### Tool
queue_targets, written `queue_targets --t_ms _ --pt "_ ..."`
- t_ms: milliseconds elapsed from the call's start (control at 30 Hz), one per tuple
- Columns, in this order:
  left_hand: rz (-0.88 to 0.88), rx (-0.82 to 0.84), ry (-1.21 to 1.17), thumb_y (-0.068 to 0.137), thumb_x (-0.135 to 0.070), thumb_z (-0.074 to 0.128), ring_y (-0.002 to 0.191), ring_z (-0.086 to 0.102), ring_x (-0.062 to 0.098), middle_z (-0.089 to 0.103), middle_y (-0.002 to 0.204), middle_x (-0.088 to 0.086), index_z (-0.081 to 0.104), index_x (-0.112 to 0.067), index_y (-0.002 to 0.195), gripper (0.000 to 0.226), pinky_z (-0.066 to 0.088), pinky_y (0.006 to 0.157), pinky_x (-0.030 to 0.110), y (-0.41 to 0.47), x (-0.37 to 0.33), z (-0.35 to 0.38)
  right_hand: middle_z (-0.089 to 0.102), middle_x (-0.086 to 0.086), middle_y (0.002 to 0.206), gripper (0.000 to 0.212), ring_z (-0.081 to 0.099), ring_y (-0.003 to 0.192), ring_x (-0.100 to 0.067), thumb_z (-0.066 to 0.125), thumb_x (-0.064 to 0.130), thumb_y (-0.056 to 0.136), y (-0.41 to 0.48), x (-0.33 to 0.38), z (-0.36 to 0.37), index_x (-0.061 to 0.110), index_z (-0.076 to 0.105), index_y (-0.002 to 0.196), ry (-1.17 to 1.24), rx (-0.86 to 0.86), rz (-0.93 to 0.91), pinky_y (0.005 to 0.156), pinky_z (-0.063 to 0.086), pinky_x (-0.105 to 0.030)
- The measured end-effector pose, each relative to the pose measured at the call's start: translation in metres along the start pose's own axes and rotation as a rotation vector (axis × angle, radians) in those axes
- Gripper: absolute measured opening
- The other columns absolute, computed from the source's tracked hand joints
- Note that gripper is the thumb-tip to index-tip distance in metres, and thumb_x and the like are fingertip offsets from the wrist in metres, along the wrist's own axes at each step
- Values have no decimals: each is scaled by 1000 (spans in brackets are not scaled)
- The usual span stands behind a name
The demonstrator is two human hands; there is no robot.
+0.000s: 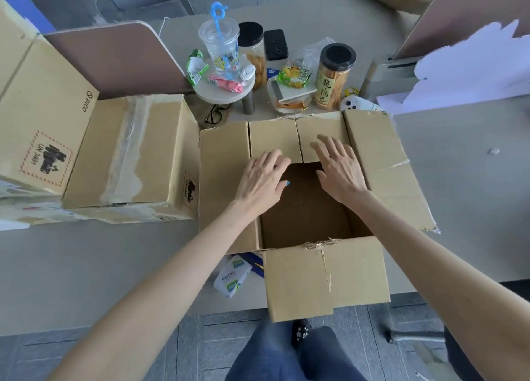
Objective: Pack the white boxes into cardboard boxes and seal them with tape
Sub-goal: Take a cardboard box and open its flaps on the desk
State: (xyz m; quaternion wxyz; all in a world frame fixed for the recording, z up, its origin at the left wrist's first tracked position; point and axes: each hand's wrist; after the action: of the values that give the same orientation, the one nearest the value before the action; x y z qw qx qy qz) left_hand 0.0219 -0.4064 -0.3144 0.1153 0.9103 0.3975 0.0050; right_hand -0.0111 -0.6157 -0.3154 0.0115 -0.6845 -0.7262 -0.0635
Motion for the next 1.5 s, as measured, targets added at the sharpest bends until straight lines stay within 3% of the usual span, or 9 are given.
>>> queue_targets --t_ms 200,367,600,700,767,867,967,1167,1500 --pt "-4 95 -7 85 -22 70 131 44 29 46 143 11 53 -12 129 49 42 101 44 29 9 11 48 -11 139 50 47 127 -31 61 4 79 19 -3 9 7 52 128 41 -95 5 105 37 -39" --pt "37 13 -89 86 -18 71 111 60 25 62 120 5 61 -13 120 35 49 90 40 43 20 1 64 -6 106 16 61 94 -28 54 7 87 24 -17 -3 8 64 100 99 -410 -112 82 47 -36" --pt "144 -259 -89 93 -11 60 79 67 19 71 89 -1 68 -14 98 10 53 62 33 75 33 -35 64 -8 102 21 59 92 -29 44 15 103 90 -36 -47 9 64 106 15 -597 -188 83 43 -38" --pt "67 -430 -33 90 -3 61 70 65 21 69 79 1 67 -11 93 11 48 59 32 109 43 -49 54 -10 137 37 51 121 -31 43 10 100 124 -39 -47 9 52 135 -37 -507 -133 105 35 -41" --pt "7 -457 6 86 3 61 85 67 26 72 93 6 68 -8 102 20 51 72 36 133 53 -46 29 -10 159 61 29 144 -31 48 7 94 139 -39 -42 10 29 152 -55 -359 -69 119 21 -45" --pt "-118 -282 126 91 -3 57 132 48 28 51 145 12 54 -9 137 47 37 109 45 158 68 -25 4 -8 164 78 2 152 -27 54 18 94 148 -40 -30 10 7 157 -32 -174 -2 123 7 -47" --pt "-219 -13 136 99 -28 49 151 15 27 13 165 8 23 -15 156 64 15 121 49 156 70 -5 -4 -6 164 74 -5 152 -25 47 20 98 141 -43 -9 13 4 157 13 -41 -13 123 4 -45" --pt "-304 265 40 104 -44 32 153 3 23 2 166 5 5 -21 159 65 5 124 46 115 50 30 14 -7 164 57 12 151 -24 33 33 104 121 -45 18 14 19 156 69 109 -19 123 4 -40" --pt "-313 349 35 103 -42 37 152 7 22 8 166 4 5 -23 158 67 6 123 47 111 47 13 27 -4 159 59 23 146 -24 49 27 97 124 -40 3 16 27 150 41 182 -39 119 17 -40"
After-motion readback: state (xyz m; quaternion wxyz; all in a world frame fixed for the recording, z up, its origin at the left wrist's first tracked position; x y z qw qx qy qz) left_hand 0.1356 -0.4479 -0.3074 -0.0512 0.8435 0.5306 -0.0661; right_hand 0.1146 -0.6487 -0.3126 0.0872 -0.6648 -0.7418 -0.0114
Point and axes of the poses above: each hand's wrist, its own y-axis towards the middle knuckle, its own z-axis out of the palm, x = y × z
